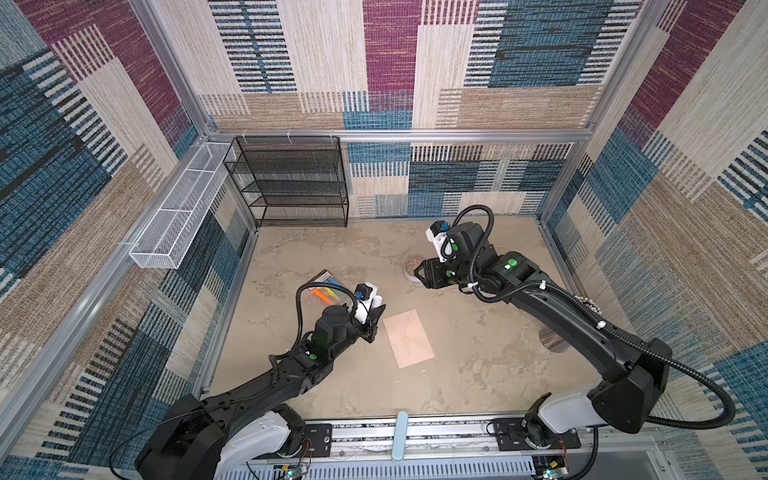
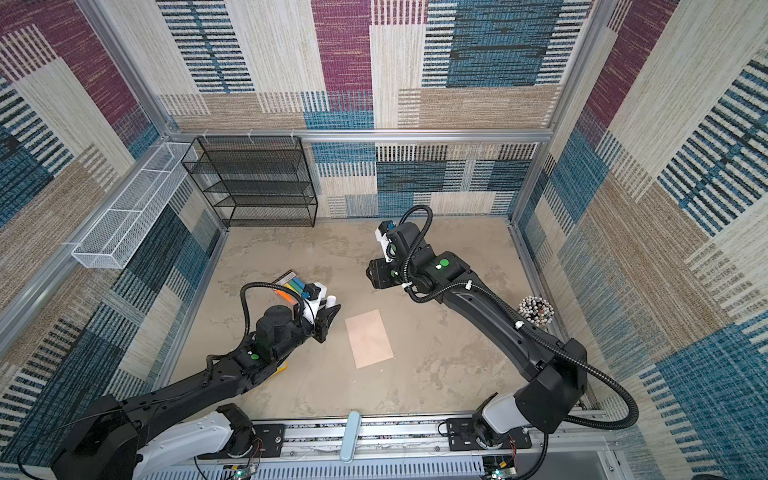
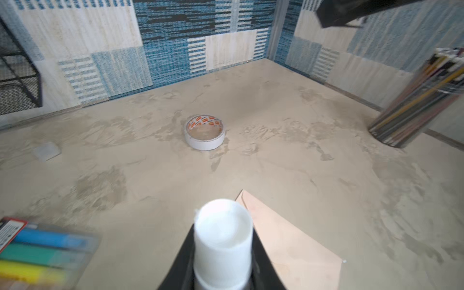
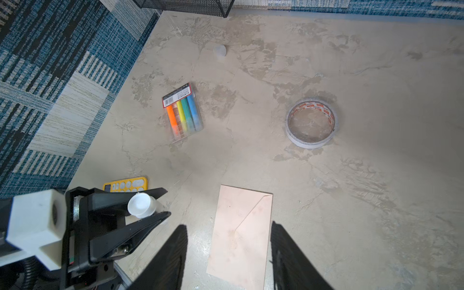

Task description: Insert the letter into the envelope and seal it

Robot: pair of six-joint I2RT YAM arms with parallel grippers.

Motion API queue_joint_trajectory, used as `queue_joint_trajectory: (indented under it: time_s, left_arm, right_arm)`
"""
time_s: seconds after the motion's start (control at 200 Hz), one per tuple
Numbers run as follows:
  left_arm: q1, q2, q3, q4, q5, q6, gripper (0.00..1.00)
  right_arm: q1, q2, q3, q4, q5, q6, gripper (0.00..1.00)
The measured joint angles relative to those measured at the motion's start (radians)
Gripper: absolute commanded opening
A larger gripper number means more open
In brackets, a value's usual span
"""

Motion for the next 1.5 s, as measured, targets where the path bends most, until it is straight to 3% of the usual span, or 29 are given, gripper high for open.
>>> queue_joint_trajectory:
  time_s: [0.215, 0.546, 0.776, 0.962, 1.182, 1.503]
  left_arm:
    - [0.011, 0.099, -0.037, 0.075, -0.081, -0.011, 0.0]
    - [0.013, 0.208, -0.039, 0.17, -0.083, -0.041, 0.0]
    - [0.017, 0.089, 0.125, -0.062, -0.082, -0.066, 0.01]
    - [0.02, -0.023, 0.354, -0.261, -0.079, -0.061, 0.02]
    - [0.031, -0.024, 0.557, -0.397, -0.047, -0.058, 0.03]
    - [0.051, 0.01, 0.6, -0.536, -0.027, -0.105, 0.04]
  right_arm:
    - [-0.002, -0.008, -0.036, 0.029, 0.0, 0.006, 0.56]
    - [-0.002, -0.019, -0.095, 0.049, -0.008, 0.017, 0.56]
    - [-0.004, -0.039, -0.119, 0.069, -0.008, 0.026, 0.56]
    - [-0.014, -0.092, -0.122, 0.124, -0.009, 0.047, 0.57]
    - [-0.023, -0.16, -0.186, 0.23, -0.064, 0.058, 0.58]
    - [-0.024, -0.22, -0.293, 0.306, -0.111, 0.056, 0.58]
